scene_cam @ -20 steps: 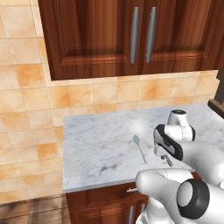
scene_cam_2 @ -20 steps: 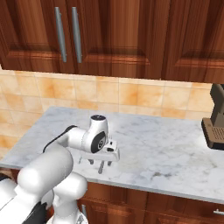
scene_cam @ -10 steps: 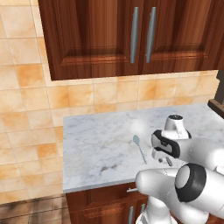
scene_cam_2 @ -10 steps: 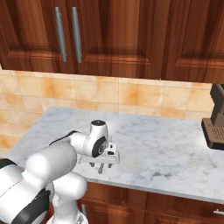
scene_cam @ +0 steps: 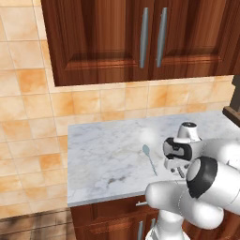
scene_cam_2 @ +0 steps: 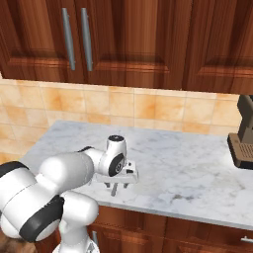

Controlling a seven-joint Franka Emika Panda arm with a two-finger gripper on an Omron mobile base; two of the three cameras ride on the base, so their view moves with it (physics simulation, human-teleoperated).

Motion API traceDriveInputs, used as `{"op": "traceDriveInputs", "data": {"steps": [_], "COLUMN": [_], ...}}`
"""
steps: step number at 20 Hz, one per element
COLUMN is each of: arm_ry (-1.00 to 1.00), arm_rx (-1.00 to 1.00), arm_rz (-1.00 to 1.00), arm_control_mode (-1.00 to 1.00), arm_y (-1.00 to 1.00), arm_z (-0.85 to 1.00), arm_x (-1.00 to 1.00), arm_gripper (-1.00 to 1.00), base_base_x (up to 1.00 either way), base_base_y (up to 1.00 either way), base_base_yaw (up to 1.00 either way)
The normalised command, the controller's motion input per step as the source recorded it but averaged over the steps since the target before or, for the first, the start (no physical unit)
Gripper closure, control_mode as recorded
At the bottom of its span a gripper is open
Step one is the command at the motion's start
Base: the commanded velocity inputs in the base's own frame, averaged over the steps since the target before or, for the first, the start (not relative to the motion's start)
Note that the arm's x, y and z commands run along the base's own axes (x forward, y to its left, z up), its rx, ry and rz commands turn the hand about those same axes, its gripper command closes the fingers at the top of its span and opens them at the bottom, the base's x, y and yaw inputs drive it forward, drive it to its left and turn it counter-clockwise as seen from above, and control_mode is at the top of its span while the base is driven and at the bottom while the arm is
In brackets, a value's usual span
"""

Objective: Take the fork and place it on the left side of the plate. Then take the spoon and place it on the right side of the plate. Make sure they're directly next to the plate.

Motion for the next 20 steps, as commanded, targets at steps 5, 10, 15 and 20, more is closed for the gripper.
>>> {"op": "traceDriveInputs", "data": {"steps": [5, 10, 15, 20], "arm_ry": [-0.08, -0.17, -0.20, -0.07], "arm_rx": [0.00, 0.00, -0.04, -0.05], "arm_rz": [0.03, 0.00, 0.00, 0.00], "arm_control_mode": [-1.00, -1.00, -1.00, -1.00], "arm_y": [0.01, 0.17, 0.68, 0.50], "arm_z": [-0.54, -0.48, -0.32, 0.06], "arm_x": [-0.05, -0.17, -0.27, -0.32], "arm_gripper": [1.00, 1.00, 1.00, 1.00], "base_base_x": [0.00, 0.00, 0.00, 0.00], "base_base_y": [0.00, 0.00, 0.00, 0.00], "base_base_yaw": [0.00, 0.00, 0.00, 0.00]}}
